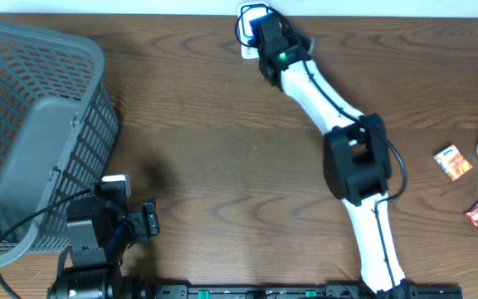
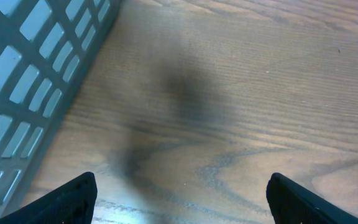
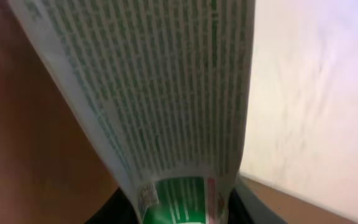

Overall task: Scan the item barcode
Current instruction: 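Hold the white tube's barcode end at the white scanner, then carry the white tube right and release it near the orange box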

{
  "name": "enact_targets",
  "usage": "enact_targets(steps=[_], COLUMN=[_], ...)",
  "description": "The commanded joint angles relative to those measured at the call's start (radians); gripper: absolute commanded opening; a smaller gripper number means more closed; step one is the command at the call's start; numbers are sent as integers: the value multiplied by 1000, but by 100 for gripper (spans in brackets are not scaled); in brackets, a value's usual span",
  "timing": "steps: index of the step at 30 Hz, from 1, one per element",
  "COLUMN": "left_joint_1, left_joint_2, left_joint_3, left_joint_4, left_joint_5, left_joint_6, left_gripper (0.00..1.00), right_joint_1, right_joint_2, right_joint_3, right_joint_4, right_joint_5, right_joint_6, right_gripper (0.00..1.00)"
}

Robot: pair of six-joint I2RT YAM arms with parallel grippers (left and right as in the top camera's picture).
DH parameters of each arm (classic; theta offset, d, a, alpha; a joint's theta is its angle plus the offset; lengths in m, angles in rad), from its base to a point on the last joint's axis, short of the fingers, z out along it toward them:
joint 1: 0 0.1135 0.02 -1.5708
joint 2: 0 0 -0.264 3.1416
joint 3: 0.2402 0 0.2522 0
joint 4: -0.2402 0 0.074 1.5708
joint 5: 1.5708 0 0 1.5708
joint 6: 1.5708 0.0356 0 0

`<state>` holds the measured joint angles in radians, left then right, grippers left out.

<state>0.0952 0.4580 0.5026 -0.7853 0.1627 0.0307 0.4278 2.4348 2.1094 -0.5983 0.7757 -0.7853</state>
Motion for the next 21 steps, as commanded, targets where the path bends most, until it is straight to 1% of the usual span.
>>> enact_targets(steps=[1,2,4,8,15,18,21], left_joint_1=[-2,-2,-2,-2,-2,-2,-2], left_joint_2=[-2,-2,-2,-2,-2,-2,-2], left_joint_3=[2,2,2,2,2,2,2], left_joint_4=[0,0,0,0,0,0,0], left_joint_5=[9,9,9,9,9,9,9], left_joint_6=[14,14,14,14,14,14,14], left_gripper=[88,88,88,88,88,88,88], right_joint_1=[-15,-23,-64,-143,-345,-451,-558], right_joint_2=[-103,-109,-116,-116,-116,-116,-116], right_joint_3=[7,7,7,7,4,3,1], right_joint_4=[-197,-256,-418,-547,-654,-680,-685], right_joint_5=[-25,-43,-68,-189,-219,-298,-391], right_joint_6=[226,251,381,509,661,689,703], right_gripper=[7,8,4,3,7,7,11])
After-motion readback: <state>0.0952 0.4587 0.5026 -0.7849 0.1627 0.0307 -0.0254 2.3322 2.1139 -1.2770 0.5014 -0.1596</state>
